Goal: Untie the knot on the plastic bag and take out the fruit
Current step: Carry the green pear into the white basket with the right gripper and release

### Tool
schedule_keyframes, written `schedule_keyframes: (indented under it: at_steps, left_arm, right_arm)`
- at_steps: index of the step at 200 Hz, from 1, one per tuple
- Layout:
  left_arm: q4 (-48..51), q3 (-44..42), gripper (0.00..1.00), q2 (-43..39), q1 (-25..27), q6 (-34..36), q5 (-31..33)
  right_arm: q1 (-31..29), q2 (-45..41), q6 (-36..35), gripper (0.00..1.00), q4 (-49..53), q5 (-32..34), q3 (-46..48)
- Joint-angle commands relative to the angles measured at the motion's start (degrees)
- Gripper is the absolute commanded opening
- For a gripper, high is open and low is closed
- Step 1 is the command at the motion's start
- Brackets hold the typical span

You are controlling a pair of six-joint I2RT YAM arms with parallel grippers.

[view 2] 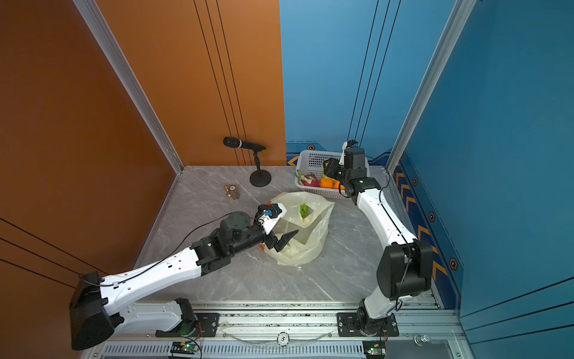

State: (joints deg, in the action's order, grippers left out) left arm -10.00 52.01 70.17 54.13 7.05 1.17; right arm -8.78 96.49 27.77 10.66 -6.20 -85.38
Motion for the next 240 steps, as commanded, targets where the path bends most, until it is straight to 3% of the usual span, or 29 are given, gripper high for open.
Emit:
schedule_keyframes:
  at_steps: [1,68,160,185,206,240]
  left_arm:
    - [1.8,1.7,0.97,0.3,0.6,-0.3,1.9]
    - [2.1,-0.8,0.98,-1.8,0.9,0.2,3.8]
    - [3.4,-2.5,0.97,-3.6,0.9,-2.9,6.9]
    - [3.6,-2.9,0.98,-3.9,0.9,-4.4,7.6]
    - [4.1,-2.9,0.98,-3.9,0.9,-4.9,8.2]
    - [5.6,-2.6,0.97,-3.7,0.9,-6.5,9.7]
  right_arm:
    - [1.4,6.8,-2.7,0.42,-3.0,8.9,-5.6]
    - [3.8,28.0,-2.8,0.40,0.2,15.1,-23.8]
    - [6.7,44.5,-2.0,0.42,8.2,17.2,-41.2]
    - [7.4,45.6,-0.4,0.50,8.9,15.0,-41.7]
    - [7.3,45.1,-1.0,0.68,10.4,14.4,-42.6]
    - [7.5,40.8,-1.7,0.81,11.8,14.8,-42.6]
